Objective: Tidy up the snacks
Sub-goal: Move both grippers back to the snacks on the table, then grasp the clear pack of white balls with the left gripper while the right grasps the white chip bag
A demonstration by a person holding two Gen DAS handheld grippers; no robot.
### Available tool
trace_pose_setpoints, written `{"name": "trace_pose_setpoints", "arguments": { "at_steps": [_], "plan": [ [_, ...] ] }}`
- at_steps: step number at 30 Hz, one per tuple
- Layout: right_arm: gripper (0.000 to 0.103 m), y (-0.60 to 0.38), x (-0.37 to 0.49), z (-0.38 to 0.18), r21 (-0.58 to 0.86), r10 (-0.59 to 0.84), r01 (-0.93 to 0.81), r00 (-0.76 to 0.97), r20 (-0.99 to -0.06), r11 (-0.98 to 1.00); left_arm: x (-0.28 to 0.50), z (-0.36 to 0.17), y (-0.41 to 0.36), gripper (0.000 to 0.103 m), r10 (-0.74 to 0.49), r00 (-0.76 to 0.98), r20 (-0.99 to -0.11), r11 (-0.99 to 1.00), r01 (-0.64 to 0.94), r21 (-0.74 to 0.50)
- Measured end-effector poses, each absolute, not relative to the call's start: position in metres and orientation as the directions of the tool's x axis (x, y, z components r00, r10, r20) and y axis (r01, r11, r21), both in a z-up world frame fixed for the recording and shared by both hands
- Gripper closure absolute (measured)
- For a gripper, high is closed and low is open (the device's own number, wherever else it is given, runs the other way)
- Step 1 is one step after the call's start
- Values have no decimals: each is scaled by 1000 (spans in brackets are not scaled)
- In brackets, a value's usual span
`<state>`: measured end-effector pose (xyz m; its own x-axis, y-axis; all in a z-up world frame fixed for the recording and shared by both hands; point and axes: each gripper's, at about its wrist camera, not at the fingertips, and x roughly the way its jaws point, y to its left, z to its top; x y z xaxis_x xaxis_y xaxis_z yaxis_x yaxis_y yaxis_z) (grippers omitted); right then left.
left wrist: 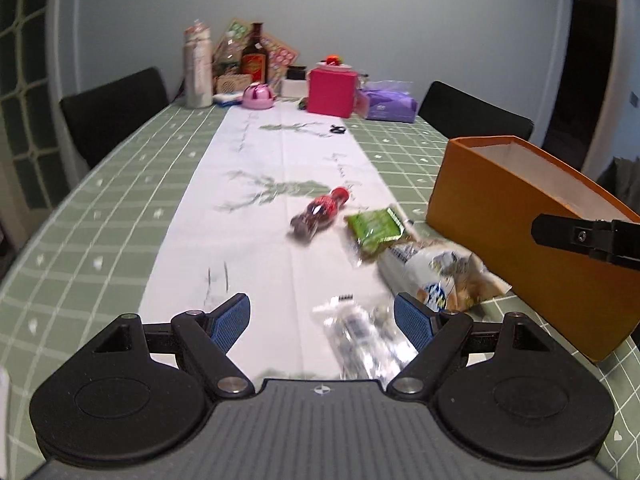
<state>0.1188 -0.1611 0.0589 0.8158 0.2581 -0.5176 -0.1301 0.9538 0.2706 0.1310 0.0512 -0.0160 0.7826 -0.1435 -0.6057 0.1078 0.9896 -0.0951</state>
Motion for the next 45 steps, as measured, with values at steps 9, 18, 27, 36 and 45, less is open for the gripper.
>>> {"name": "trace_pose_setpoints", "arguments": {
  "at_steps": [9,18,27,36,45],
  "plan": [
    [39,-151,126,13,280,229,-92,830,-508,956,106,-52,44,7,-143,778,-612,985,53,-163],
    [22,-158,125,8,268,204,-70,833,-514,961,112,-62,28,7,-171,752,-637,982,78,-171],
    [16,-152,144,13,246,203,-76,814,-544,966,135,-65,11,6,-182,727,-662,983,112,-147],
    [6,-129,175,6,189,193,-99,783,-591,977,137,-64,23,35,-184,706,-683,980,183,-75],
    [6,-108,202,-10,110,164,-122,765,-623,986,115,-61,66,36,-221,693,-686,972,213,-98]
  ]
}}
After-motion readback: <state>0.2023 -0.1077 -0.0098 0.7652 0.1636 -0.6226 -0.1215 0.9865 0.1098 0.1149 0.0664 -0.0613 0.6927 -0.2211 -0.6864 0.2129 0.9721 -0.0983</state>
